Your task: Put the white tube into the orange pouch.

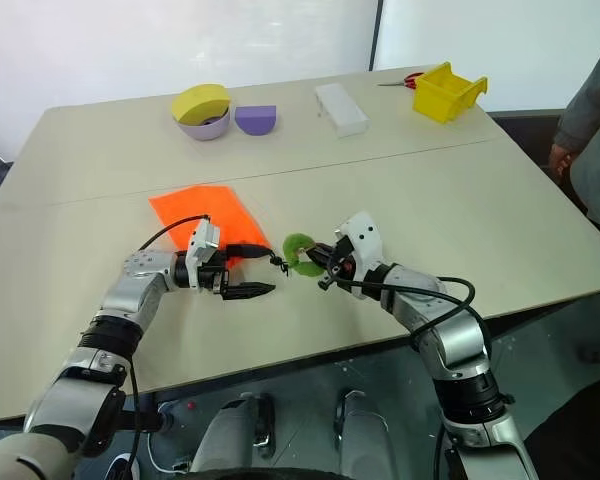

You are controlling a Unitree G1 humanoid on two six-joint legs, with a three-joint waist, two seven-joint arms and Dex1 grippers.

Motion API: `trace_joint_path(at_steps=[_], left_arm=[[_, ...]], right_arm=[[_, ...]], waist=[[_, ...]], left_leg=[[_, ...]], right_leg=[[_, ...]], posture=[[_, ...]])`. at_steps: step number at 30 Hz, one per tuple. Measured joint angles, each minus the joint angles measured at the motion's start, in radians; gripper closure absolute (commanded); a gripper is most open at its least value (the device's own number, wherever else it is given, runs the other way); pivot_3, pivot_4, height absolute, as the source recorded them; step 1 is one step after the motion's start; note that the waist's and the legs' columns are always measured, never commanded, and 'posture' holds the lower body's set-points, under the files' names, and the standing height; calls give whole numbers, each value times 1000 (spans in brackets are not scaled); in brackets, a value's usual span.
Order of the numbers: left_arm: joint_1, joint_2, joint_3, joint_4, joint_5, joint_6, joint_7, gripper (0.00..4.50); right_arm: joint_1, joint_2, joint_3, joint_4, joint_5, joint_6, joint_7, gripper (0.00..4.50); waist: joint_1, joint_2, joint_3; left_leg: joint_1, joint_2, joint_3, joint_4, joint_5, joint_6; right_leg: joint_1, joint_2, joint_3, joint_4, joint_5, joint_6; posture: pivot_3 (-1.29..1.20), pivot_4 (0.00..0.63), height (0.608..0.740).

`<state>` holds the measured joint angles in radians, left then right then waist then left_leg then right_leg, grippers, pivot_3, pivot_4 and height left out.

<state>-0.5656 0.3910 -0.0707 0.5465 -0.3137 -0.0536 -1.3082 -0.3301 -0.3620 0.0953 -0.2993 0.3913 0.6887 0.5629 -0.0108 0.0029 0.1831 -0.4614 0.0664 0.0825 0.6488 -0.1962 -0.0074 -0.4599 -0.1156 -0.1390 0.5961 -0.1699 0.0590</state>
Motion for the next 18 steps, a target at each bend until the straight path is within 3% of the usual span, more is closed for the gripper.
trace_joint_path(at_steps=[9, 14, 18], left_arm=[[207, -50, 25, -245, 77, -159, 251, 37], [276, -41, -2, -338, 290, -344, 448, 37], [288, -56, -41, -394, 440, -359, 602, 37]], right_arm=[[-93, 68, -5, 130, -70, -68, -91, 4500], [-111, 70, -5, 151, -77, -90, -102, 4500], [-111, 69, -6, 162, -79, -93, -103, 4500]], waist=[[-1, 0, 0], [6, 0, 0], [5, 0, 0]], left_leg=[[0, 0, 1, -1, 0, 0], [1, 0, 2, 0, 0, 0], [0, 0, 2, 0, -1, -2]], right_leg=[[-1, 0, 0, 1, 0, 0], [0, 0, 0, 1, 0, 0], [0, -1, 0, 0, 0, 0]], posture=[[0, 150, 740], [0, 150, 740], [0, 150, 740]])
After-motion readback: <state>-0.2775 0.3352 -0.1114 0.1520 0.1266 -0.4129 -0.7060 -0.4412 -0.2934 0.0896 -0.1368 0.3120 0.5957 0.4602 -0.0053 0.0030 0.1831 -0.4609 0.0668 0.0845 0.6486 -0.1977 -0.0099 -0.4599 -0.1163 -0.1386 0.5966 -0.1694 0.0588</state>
